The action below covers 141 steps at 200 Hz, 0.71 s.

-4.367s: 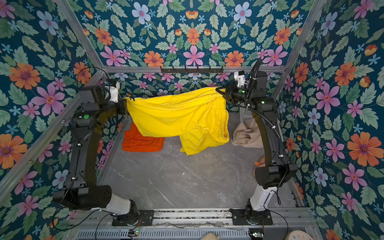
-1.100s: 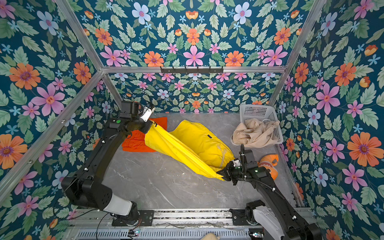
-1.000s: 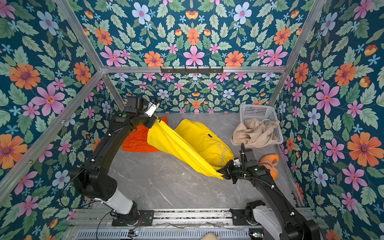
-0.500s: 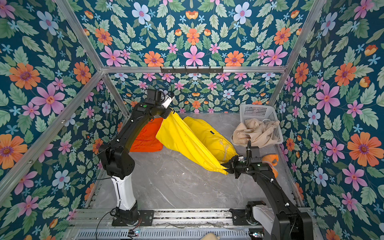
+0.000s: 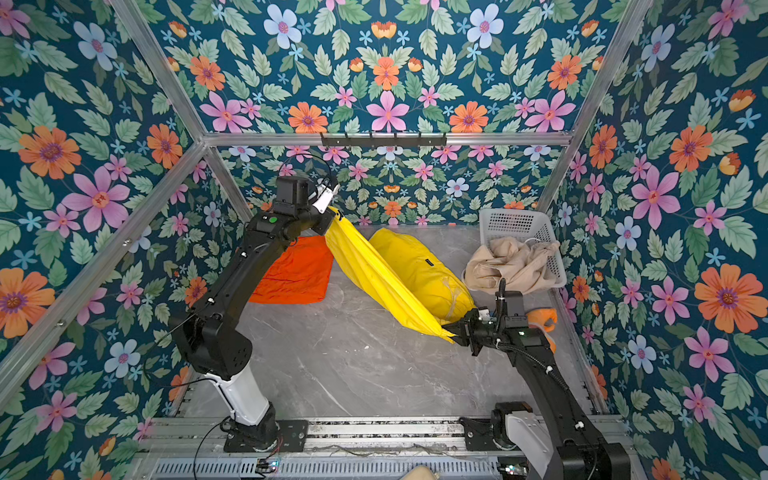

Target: Fold and stack the shorts

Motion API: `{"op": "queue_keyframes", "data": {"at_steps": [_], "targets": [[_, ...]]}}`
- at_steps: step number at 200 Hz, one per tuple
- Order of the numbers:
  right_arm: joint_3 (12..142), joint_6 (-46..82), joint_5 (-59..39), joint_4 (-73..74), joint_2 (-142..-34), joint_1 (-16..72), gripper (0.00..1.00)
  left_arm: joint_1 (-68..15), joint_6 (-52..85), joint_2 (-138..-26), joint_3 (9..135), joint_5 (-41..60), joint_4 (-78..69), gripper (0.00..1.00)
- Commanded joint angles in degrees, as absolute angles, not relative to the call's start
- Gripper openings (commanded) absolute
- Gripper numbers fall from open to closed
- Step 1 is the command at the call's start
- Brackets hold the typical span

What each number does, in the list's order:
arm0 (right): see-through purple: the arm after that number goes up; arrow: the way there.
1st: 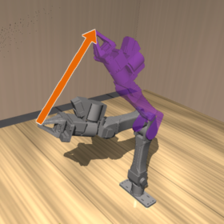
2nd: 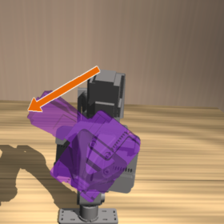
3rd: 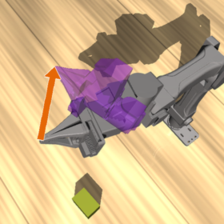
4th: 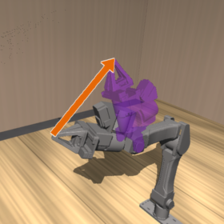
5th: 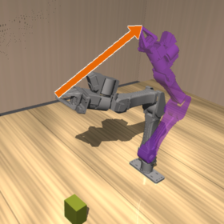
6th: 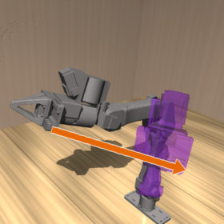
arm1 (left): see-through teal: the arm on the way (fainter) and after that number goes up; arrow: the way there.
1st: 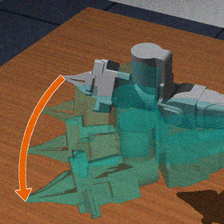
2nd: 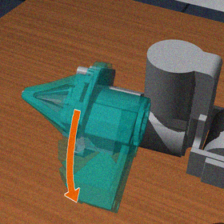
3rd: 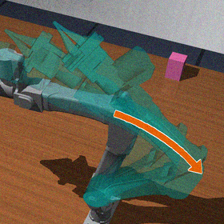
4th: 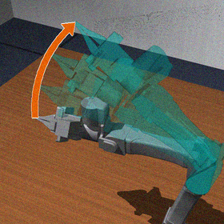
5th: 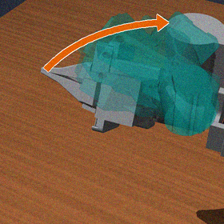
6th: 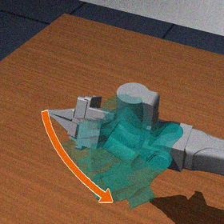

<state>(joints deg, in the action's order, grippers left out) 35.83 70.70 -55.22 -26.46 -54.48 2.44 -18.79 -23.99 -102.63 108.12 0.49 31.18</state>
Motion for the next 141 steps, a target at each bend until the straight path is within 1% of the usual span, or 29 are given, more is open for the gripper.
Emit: {"op": "queue_keyframes", "data": {"at_steps": [1, 29, 59, 98, 141], "targets": [[36.8, 70.1, -55.1, -28.9, -54.1, 2.5, 0.00, -18.6, -24.7, -102.1, 107.3, -3.0, 29.1, 0.00], [36.1, 70.6, -55.0, -28.6, -54.3, 2.5, 0.00, -18.4, -25.1, -103.5, 106.6, -1.7, 26.3, 0.00], [35.4, 71.7, -54.5, -25.6, -55.9, 1.3, 0.00, -18.5, -24.2, -108.6, 112.2, 0.6, 25.8, 0.00], [34.2, 73.3, -55.3, -21.6, -58.3, -2.7, 0.00, -18.8, -22.6, -116.3, 119.1, 4.2, 22.8, 0.00], [31.4, 75.1, -56.6, -16.6, -60.7, -6.3, 0.00, -21.0, -21.3, -125.6, 125.4, 6.8, 18.3, 0.00]]}}
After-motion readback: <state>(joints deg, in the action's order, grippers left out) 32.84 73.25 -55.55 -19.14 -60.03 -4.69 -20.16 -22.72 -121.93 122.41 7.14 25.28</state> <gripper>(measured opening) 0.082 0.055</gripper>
